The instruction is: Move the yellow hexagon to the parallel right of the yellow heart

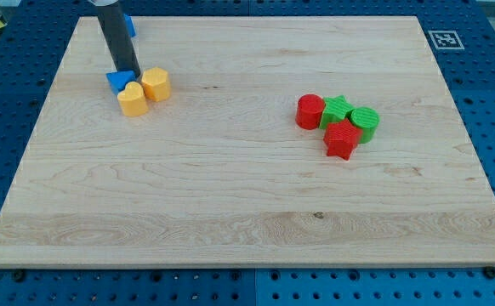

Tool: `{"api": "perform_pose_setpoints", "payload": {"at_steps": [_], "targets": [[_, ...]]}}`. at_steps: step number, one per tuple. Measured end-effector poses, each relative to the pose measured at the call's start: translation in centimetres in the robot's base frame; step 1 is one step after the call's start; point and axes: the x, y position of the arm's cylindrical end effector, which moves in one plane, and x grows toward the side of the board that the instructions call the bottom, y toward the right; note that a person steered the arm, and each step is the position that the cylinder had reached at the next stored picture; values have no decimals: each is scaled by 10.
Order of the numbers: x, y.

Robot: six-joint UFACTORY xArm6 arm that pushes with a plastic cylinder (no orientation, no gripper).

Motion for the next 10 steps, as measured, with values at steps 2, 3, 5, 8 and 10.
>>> {"api": "perform_pose_setpoints", "payload": {"at_steps": [2,3,5,8,10], "targets": [[4,9],[10,26],[37,46],[61,56],[72,64]]}}
